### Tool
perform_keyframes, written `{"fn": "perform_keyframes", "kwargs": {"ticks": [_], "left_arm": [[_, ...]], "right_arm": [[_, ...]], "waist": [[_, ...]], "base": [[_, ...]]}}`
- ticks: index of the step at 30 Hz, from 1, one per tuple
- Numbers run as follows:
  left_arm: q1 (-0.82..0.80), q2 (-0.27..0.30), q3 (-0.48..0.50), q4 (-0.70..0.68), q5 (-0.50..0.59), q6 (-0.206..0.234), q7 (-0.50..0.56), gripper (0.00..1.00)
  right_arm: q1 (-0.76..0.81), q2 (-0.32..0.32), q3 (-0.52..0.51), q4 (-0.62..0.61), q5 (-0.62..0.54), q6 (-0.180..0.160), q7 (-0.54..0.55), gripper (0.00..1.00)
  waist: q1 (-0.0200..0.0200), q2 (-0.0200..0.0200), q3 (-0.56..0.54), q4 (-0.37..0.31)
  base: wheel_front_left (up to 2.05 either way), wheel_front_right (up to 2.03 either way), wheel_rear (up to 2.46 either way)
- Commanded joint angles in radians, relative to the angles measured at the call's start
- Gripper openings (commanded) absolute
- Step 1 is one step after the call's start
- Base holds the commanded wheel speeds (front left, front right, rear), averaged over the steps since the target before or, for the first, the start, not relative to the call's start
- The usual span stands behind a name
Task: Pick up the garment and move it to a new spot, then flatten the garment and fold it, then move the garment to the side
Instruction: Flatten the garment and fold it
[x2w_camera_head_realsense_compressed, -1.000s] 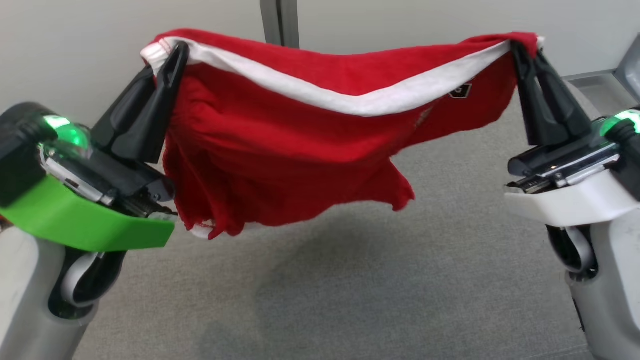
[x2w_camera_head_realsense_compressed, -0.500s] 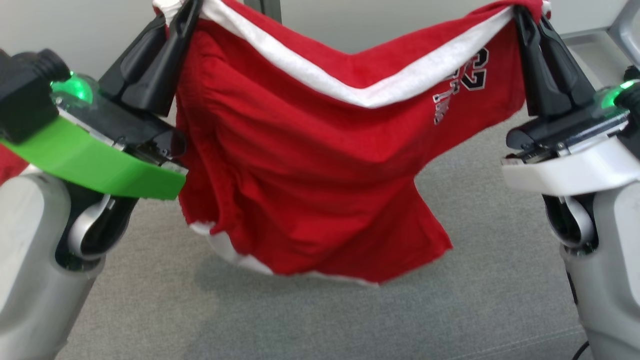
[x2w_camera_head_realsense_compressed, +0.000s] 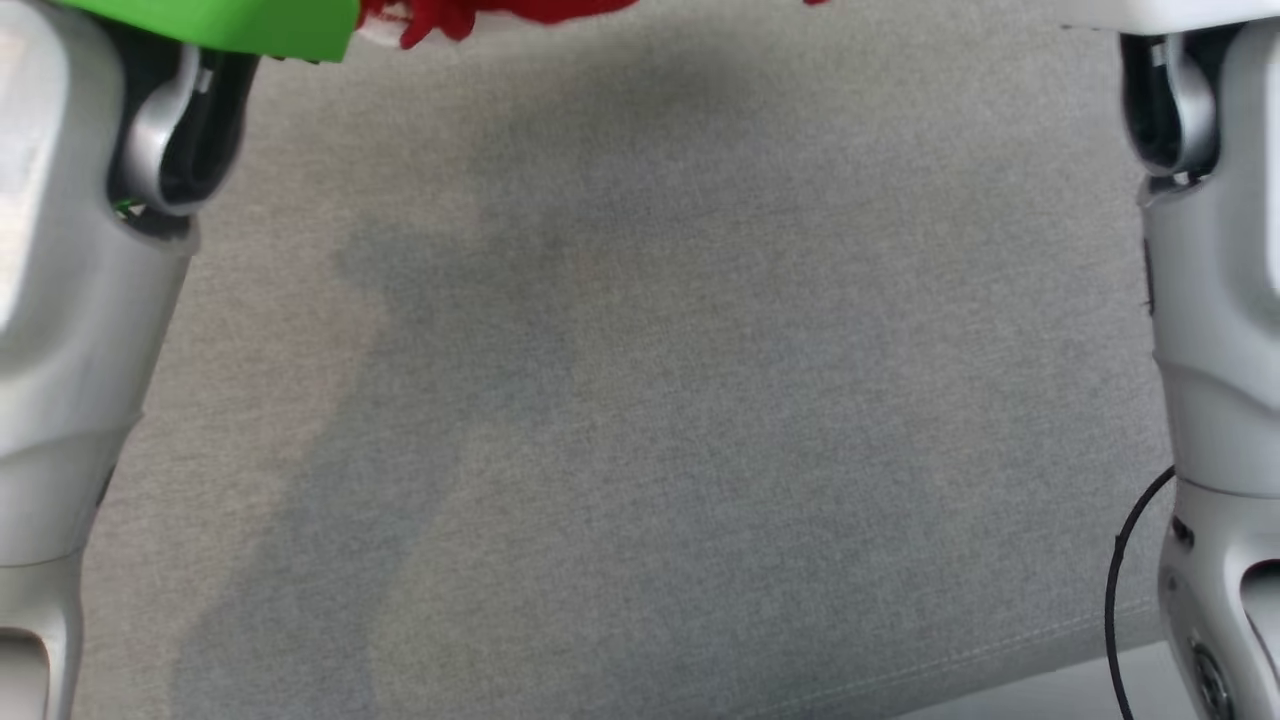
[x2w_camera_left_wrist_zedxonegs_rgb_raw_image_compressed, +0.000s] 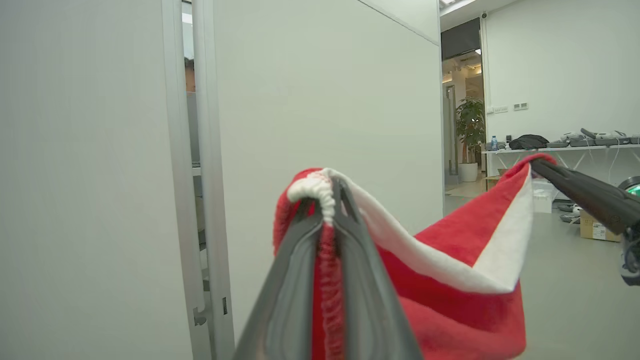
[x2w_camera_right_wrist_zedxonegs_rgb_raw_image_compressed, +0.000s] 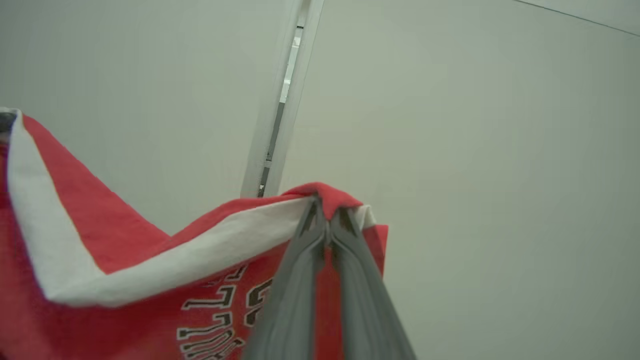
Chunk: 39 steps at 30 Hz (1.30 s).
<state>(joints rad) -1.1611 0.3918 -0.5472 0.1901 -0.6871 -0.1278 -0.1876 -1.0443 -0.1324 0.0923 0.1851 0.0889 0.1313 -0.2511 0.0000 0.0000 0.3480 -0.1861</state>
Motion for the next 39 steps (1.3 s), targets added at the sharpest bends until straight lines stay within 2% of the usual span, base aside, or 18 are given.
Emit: {"fn": "perform_keyframes", "kwargs": {"ticks": [1, 5, 11, 20, 28, 34, 39], "left_arm": [[-0.005, -0.004, -0.012, 0.031, -0.009, -0.004, -0.016, 0.00], [0.056, 0.008, -0.068, 0.102, -0.019, -0.004, -0.051, 0.00], [0.216, 0.010, -0.094, 0.113, -0.049, -0.004, -0.078, 0.00], [0.530, -0.055, 0.027, -0.037, 0.023, -0.004, -0.077, 0.00], [0.789, -0.090, 0.086, -0.173, 0.051, -0.004, -0.077, 0.00], [0.970, -0.117, 0.113, -0.286, 0.061, -0.004, -0.077, 0.00], [1.091, -0.153, 0.141, -0.361, 0.074, -0.004, -0.077, 0.00]], "right_arm": [[0.013, 0.012, -0.002, 0.025, -0.004, -0.001, -0.008, 0.00], [0.087, 0.036, 0.010, 0.078, -0.016, -0.001, -0.014, 0.00], [0.254, 0.056, 0.049, 0.060, 0.003, -0.001, -0.015, 0.00], [0.486, 0.071, 0.053, -0.016, 0.037, -0.001, -0.015, 0.00], [0.648, 0.069, 0.019, -0.098, 0.064, -0.001, -0.015, 0.00], [0.803, 0.031, -0.021, -0.203, 0.069, -0.001, -0.011, 0.00], [0.934, 0.022, -0.059, -0.329, 0.063, -0.001, 0.045, 0.00]], "waist": [[0.0000, 0.0000, 0.088, -0.029], [0.0000, 0.0000, 0.123, -0.032], [0.0000, 0.0000, 0.133, -0.036], [0.0000, 0.0000, 0.064, -0.022], [0.0000, 0.0000, -0.067, -0.026], [0.0000, 0.0000, -0.158, -0.029], [0.0000, 0.0000, -0.192, -0.028]], "base": [[0.00, 0.00, 0.00], [0.00, 0.00, 0.00], [0.00, 0.00, 0.00], [0.00, 0.00, 0.00], [0.00, 0.00, 0.00], [0.00, 0.00, 0.00], [0.00, 0.00, 0.00]]}}
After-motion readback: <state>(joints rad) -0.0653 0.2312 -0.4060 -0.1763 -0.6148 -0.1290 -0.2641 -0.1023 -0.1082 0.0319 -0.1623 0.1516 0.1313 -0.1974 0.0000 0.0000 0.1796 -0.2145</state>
